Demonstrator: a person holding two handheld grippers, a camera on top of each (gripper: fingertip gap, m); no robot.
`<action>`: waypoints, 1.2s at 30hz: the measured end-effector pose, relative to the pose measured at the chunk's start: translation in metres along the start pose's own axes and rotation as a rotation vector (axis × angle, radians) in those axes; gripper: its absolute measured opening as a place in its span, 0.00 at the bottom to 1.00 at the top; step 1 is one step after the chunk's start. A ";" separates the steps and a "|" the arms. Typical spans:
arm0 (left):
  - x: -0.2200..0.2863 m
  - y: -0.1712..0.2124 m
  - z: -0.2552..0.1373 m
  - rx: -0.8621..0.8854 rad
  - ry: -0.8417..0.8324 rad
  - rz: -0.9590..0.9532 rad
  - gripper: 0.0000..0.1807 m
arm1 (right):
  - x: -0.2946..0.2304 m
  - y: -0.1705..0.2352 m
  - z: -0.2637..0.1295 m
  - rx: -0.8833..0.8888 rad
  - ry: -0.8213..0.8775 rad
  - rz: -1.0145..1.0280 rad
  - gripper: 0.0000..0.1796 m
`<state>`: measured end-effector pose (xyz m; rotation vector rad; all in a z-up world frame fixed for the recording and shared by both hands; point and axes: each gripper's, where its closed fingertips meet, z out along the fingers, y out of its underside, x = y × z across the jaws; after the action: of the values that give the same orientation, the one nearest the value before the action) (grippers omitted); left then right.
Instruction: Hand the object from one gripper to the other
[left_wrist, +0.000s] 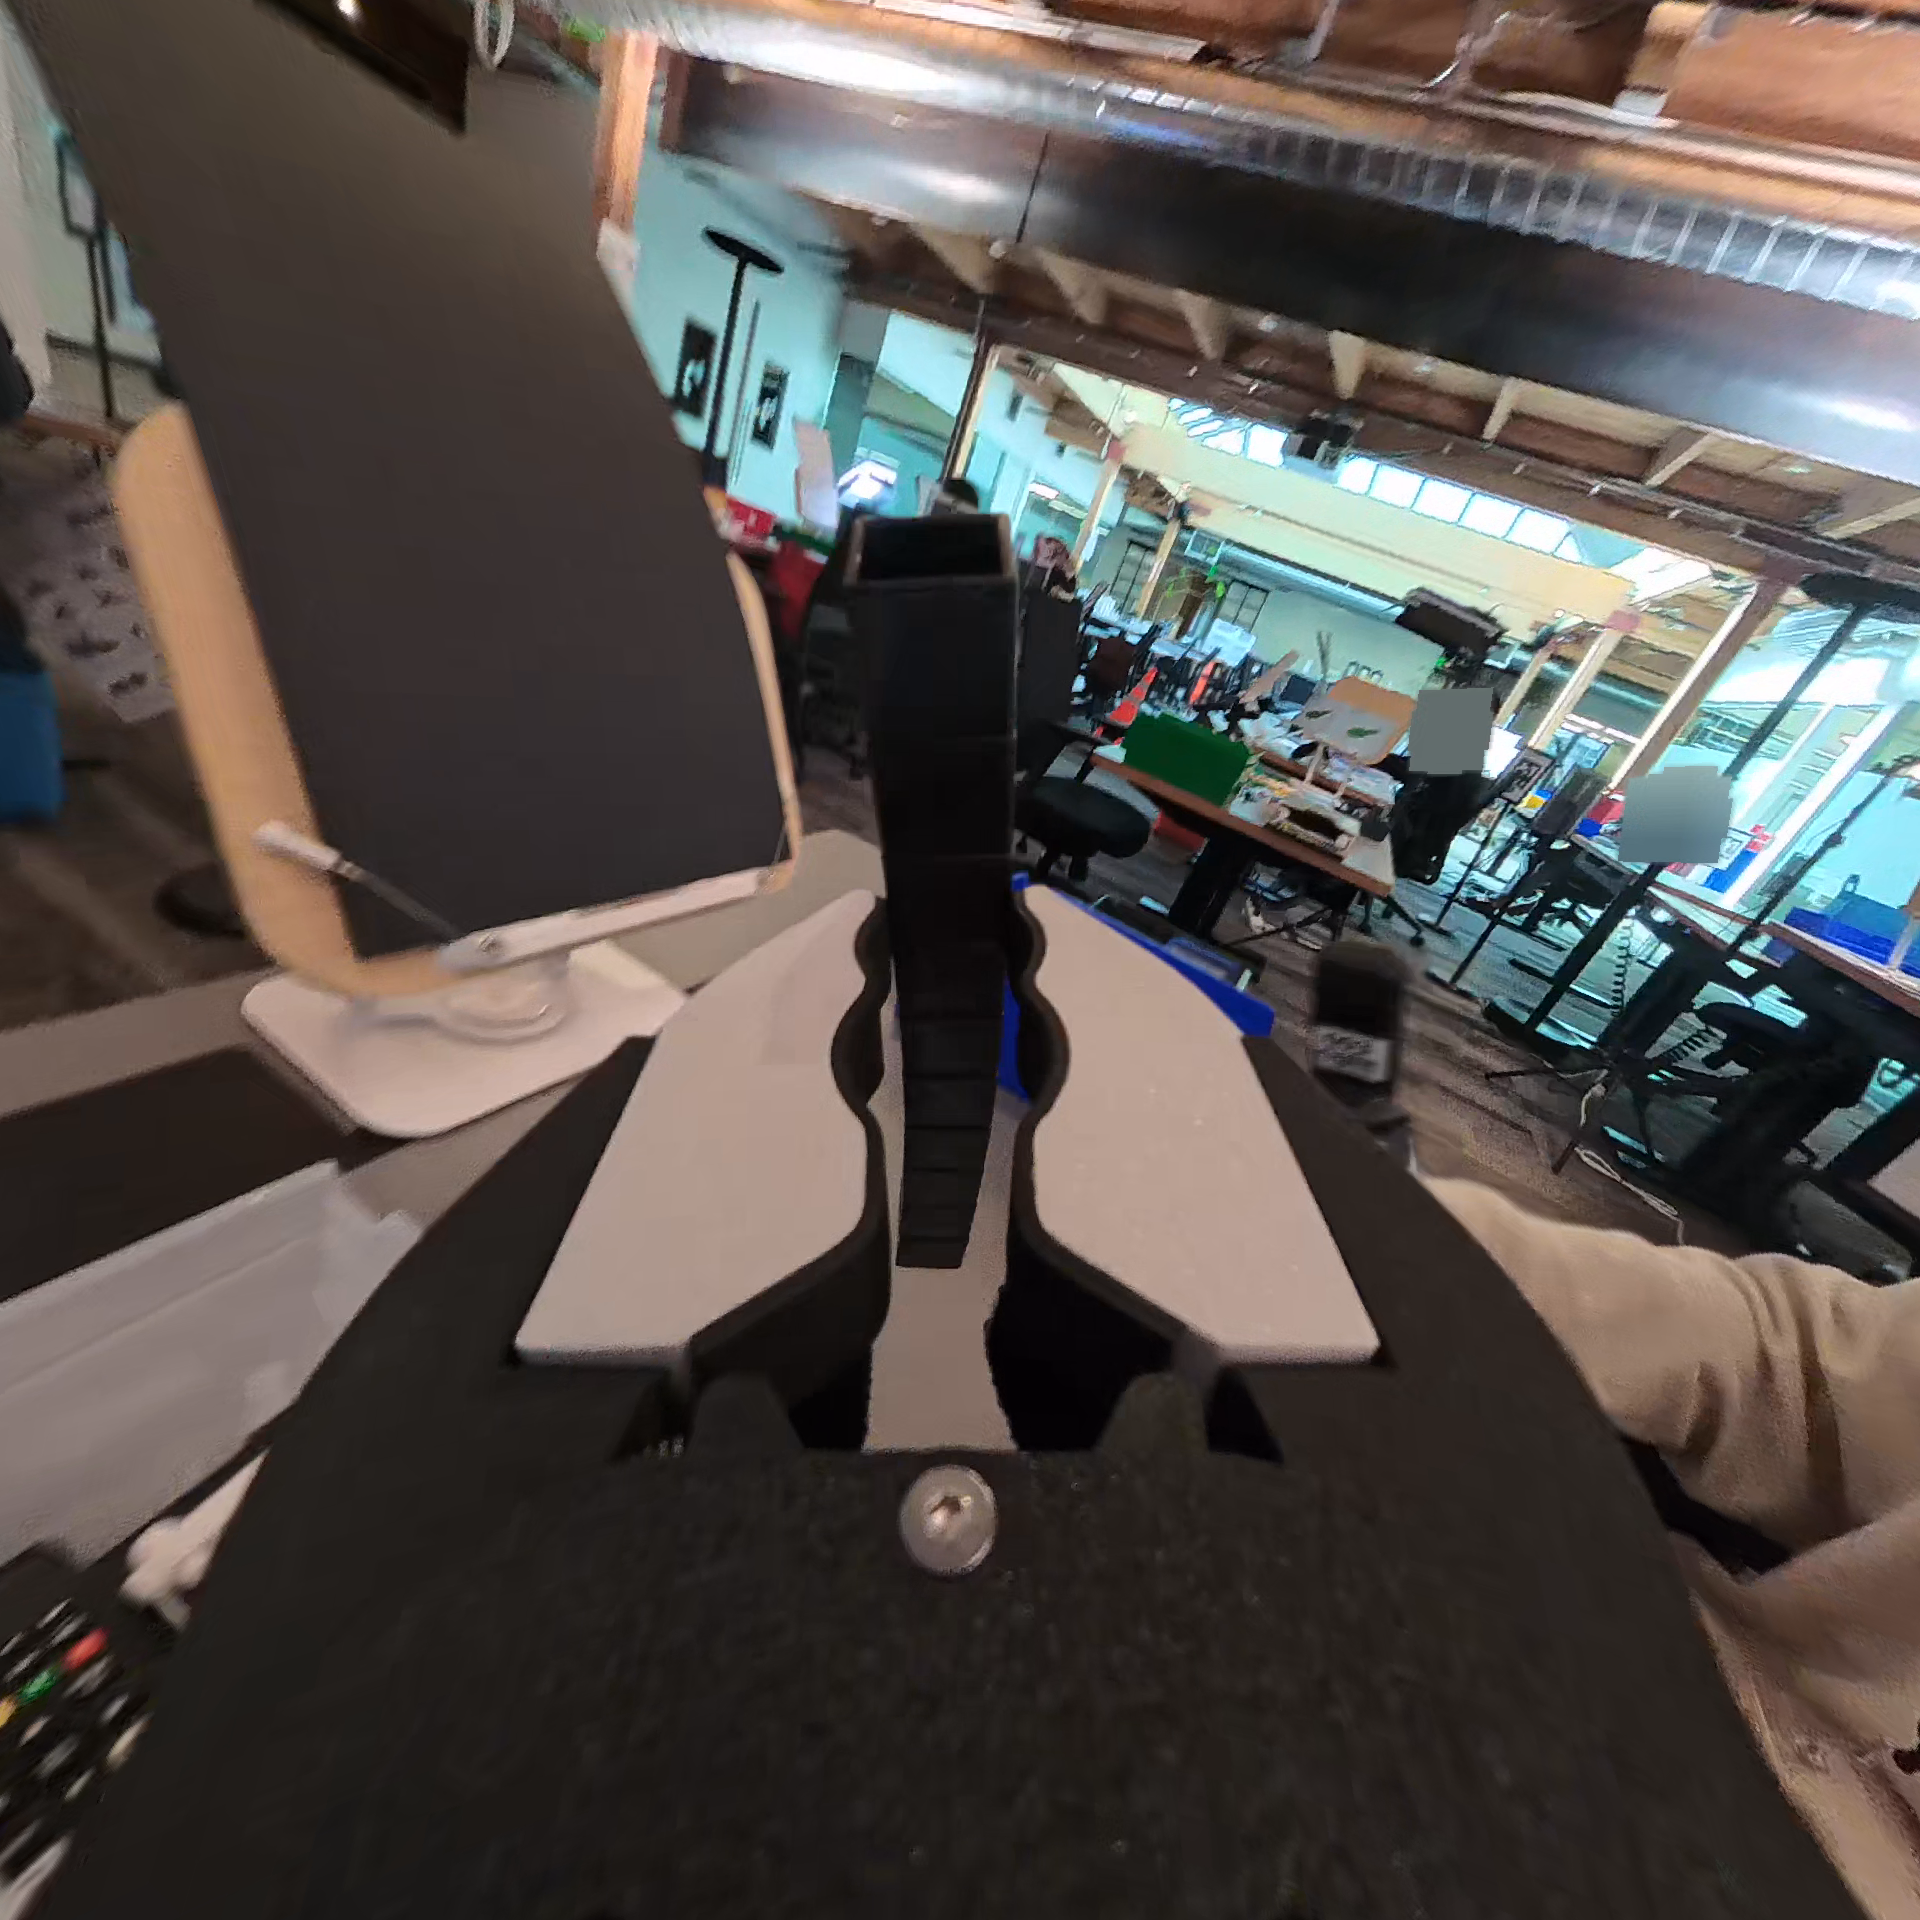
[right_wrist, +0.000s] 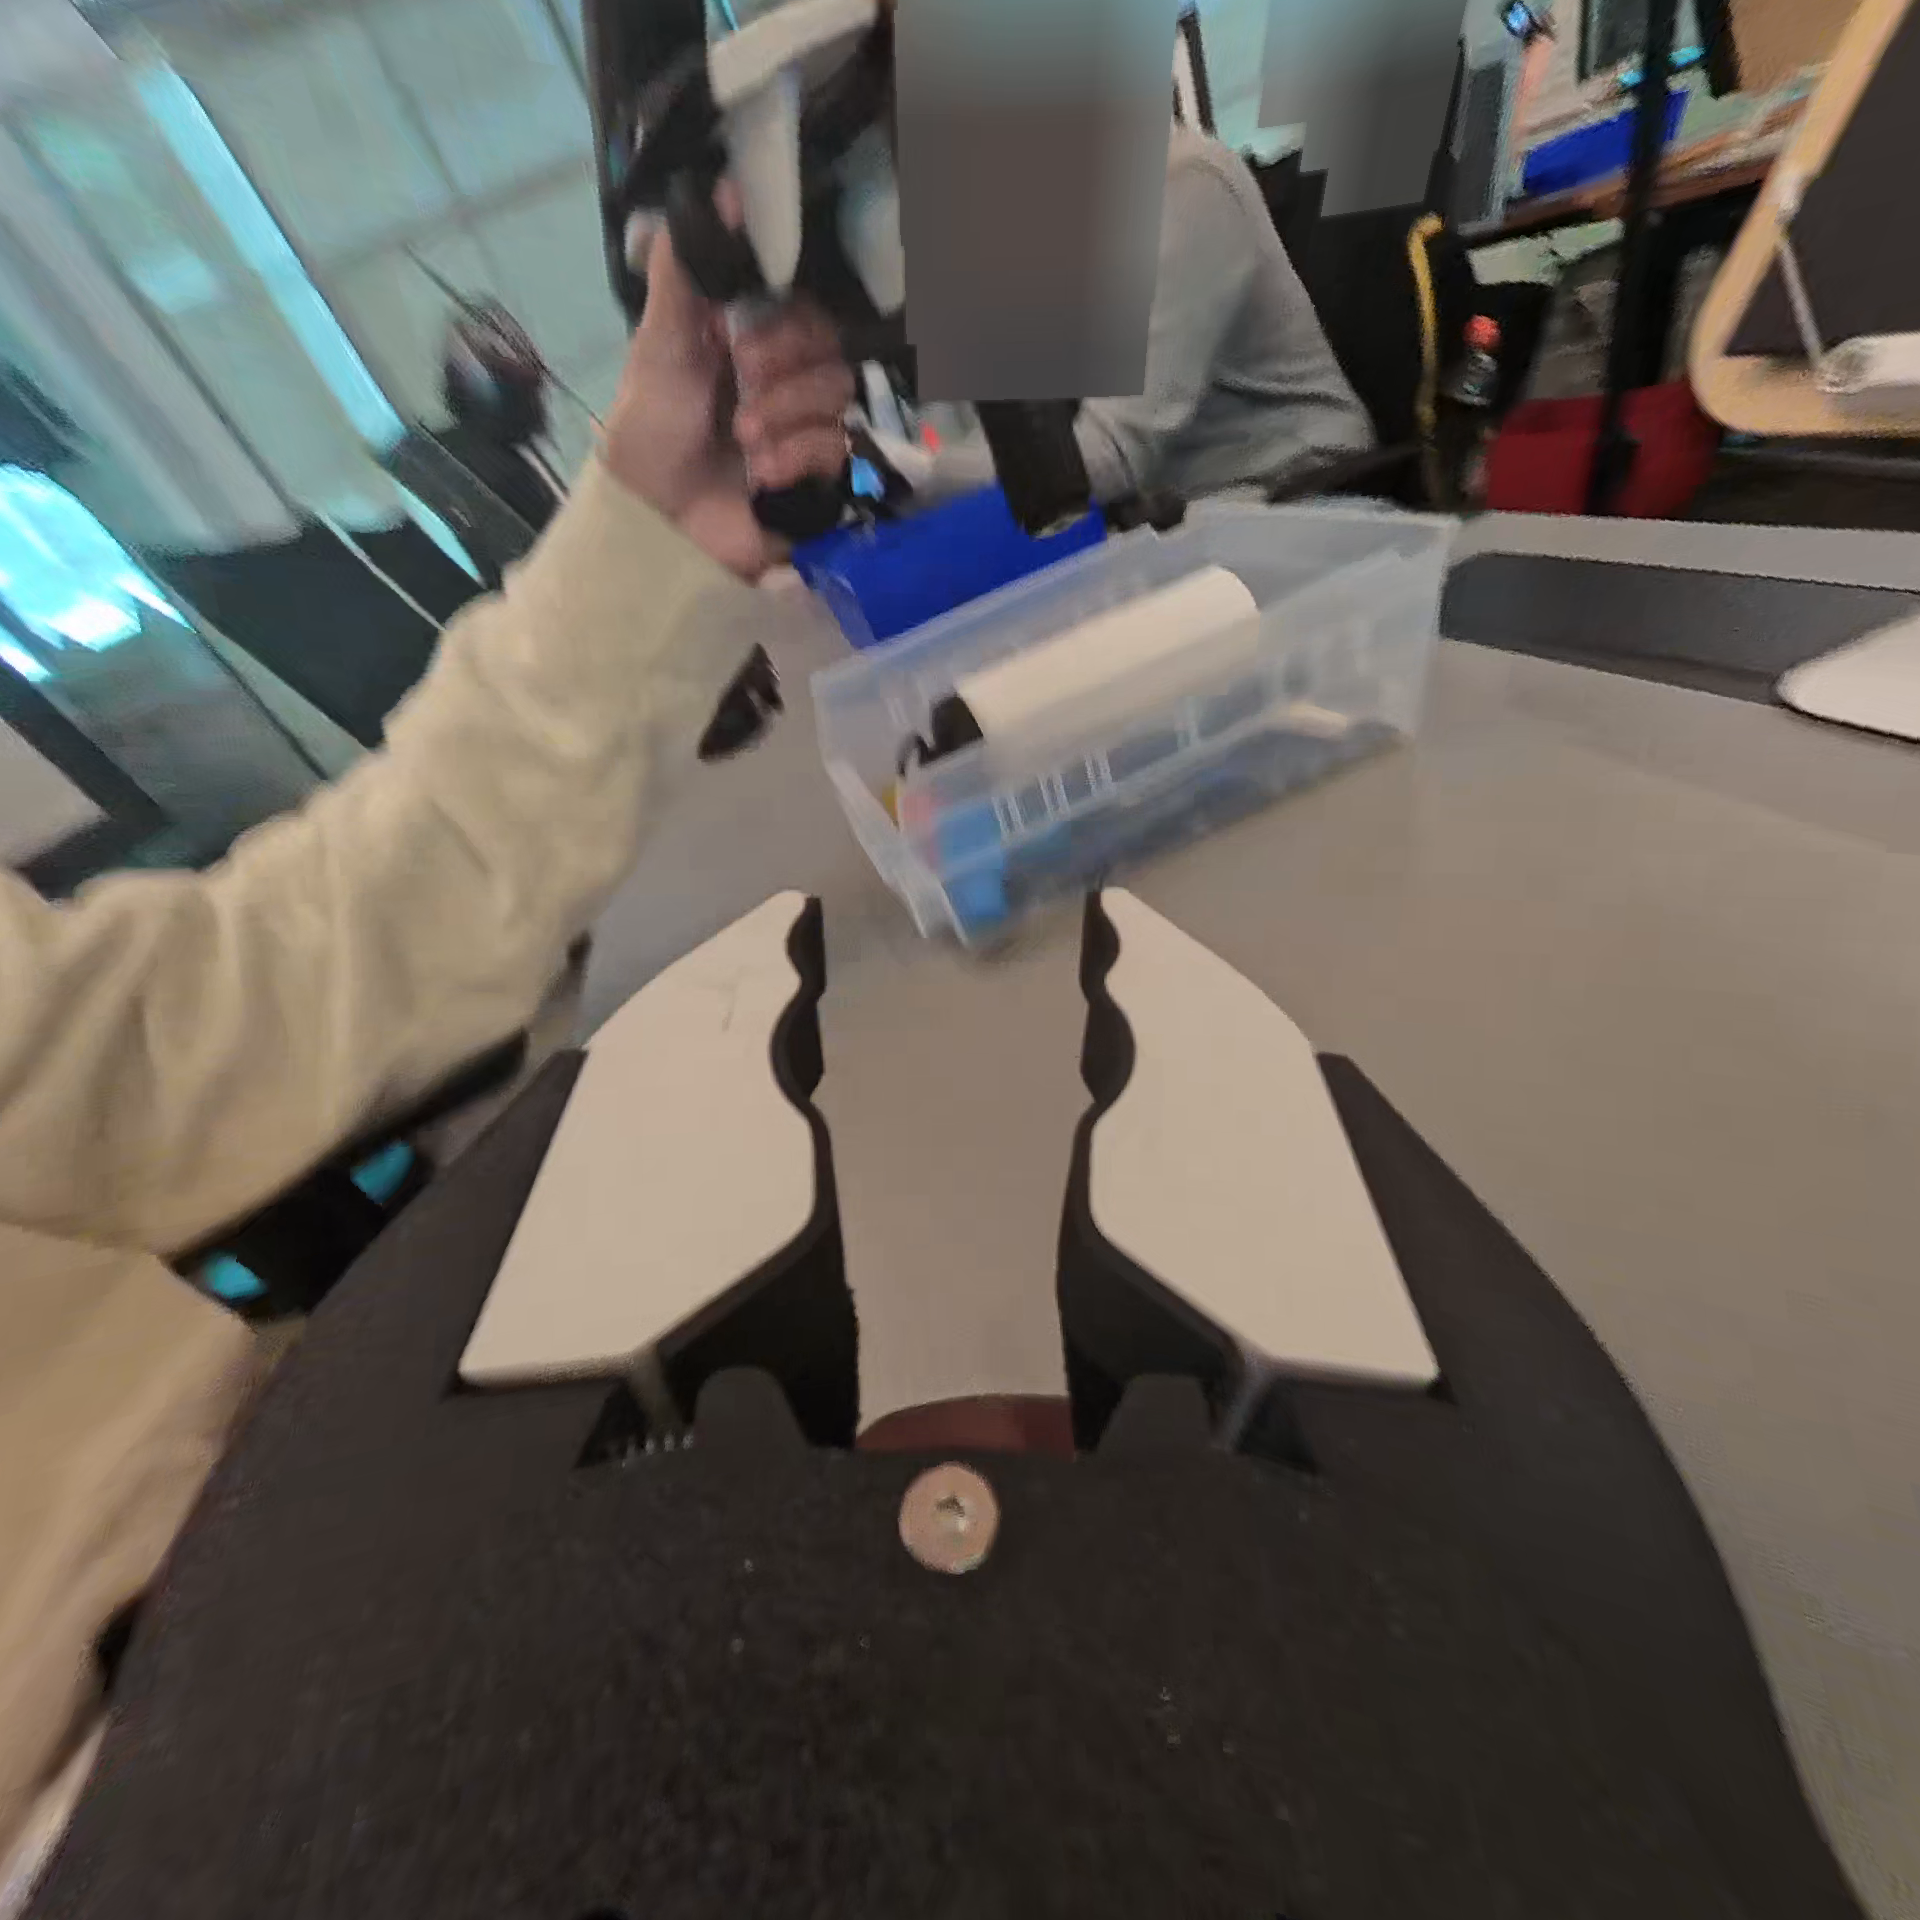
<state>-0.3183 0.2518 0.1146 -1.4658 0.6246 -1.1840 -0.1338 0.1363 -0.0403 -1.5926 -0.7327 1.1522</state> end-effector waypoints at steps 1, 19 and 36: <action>0.014 -0.005 0.004 0.024 0.017 0.012 0.11 | 0.005 -0.006 0.012 0.048 -0.030 0.048 0.27; 0.080 0.046 0.097 0.112 0.161 -0.281 0.11 | 0.001 -0.069 0.023 0.774 -0.336 0.485 0.20; 0.086 0.077 0.120 0.062 0.120 -0.142 0.12 | 0.025 -0.065 -0.001 0.757 -0.256 0.434 0.12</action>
<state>-0.1619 0.2058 0.0825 -1.4131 0.5674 -1.3976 -0.1191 0.1785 0.0127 -0.9786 -0.0517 1.7133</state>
